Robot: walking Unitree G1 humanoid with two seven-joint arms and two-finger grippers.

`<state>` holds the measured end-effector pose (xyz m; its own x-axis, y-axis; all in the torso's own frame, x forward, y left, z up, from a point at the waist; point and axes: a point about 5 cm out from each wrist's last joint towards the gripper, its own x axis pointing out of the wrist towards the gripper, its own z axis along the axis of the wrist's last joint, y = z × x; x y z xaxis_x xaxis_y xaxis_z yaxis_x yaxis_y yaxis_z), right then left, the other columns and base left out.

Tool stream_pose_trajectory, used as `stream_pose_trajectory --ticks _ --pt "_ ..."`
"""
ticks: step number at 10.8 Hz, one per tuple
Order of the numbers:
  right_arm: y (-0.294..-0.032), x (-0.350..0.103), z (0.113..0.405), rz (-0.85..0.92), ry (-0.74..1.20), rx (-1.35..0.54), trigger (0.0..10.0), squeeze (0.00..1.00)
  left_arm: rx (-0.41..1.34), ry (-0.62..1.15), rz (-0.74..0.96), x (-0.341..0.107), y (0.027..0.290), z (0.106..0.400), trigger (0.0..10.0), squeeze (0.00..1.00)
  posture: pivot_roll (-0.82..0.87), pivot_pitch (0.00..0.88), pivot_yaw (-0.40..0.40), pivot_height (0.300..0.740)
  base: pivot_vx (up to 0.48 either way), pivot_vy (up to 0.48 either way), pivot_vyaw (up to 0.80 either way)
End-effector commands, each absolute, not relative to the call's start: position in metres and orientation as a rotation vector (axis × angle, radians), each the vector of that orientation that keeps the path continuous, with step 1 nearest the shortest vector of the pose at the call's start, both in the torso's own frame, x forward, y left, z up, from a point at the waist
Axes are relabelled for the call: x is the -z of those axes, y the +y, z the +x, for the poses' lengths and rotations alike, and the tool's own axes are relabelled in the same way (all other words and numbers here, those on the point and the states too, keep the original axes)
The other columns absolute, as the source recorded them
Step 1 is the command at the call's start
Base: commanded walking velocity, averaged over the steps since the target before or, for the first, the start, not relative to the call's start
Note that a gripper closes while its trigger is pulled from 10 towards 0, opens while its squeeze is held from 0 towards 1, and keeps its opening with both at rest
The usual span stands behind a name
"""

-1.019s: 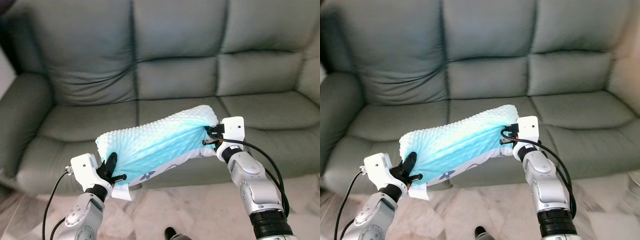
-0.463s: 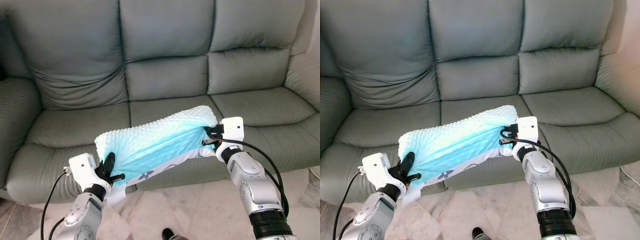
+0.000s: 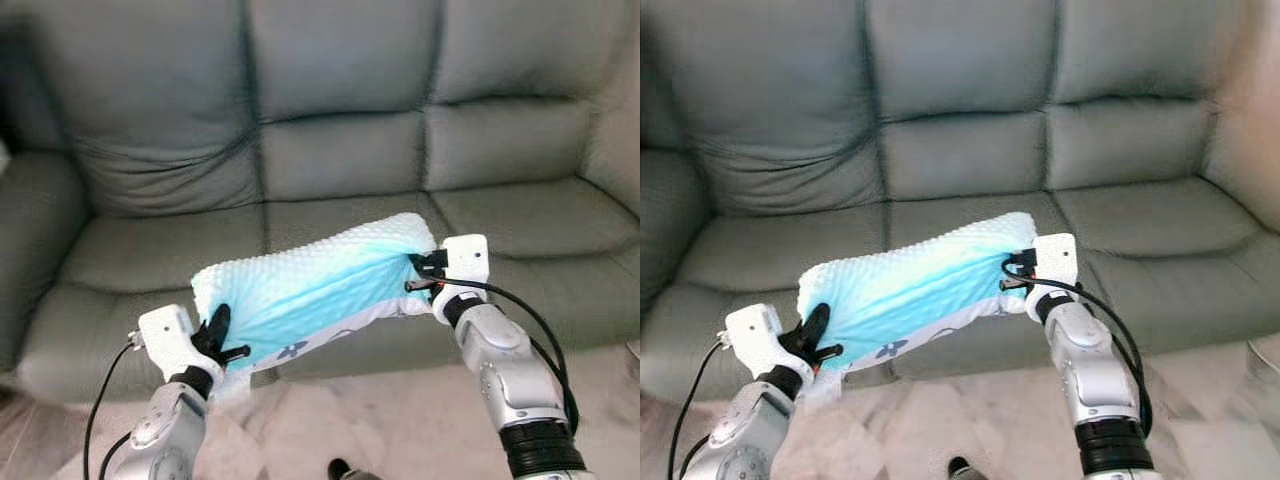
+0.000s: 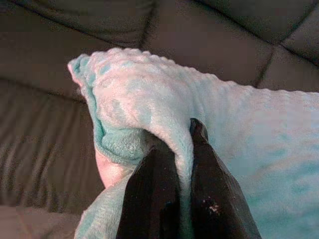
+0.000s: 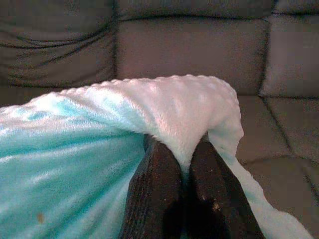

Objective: Move the pillow to the sofa

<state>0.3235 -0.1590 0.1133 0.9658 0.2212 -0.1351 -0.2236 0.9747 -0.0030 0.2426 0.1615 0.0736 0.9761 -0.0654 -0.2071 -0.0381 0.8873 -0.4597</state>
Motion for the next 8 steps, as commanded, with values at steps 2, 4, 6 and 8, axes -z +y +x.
stream_pose_trajectory --ticks 2,4,6,8 --pt "-0.161 -0.118 0.323 -0.025 0.113 -0.216 10.0 0.00 -0.033 0.228 -0.505 -0.072 0.168 0.241 10.0 0.00 -0.22 0.135 0.048 0.740 0.000 0.000 0.00" --pt "-0.158 -0.114 0.322 -0.038 0.124 -0.231 10.0 0.00 -0.078 0.215 -0.475 -0.072 0.174 0.241 10.0 0.00 -0.21 0.131 0.045 0.740 0.000 0.000 0.00" --pt "-0.144 -0.112 0.324 -0.051 0.113 -0.296 10.0 0.00 -0.154 0.151 -0.382 -0.081 0.191 0.240 10.0 0.00 -0.18 0.124 0.042 0.740 0.000 0.000 0.00" --pt "-0.122 -0.112 0.329 -0.028 0.099 -0.368 10.0 0.00 -0.214 0.134 -0.302 -0.083 0.210 0.231 10.0 0.00 -0.12 0.108 0.030 0.740 0.000 0.000 0.00"
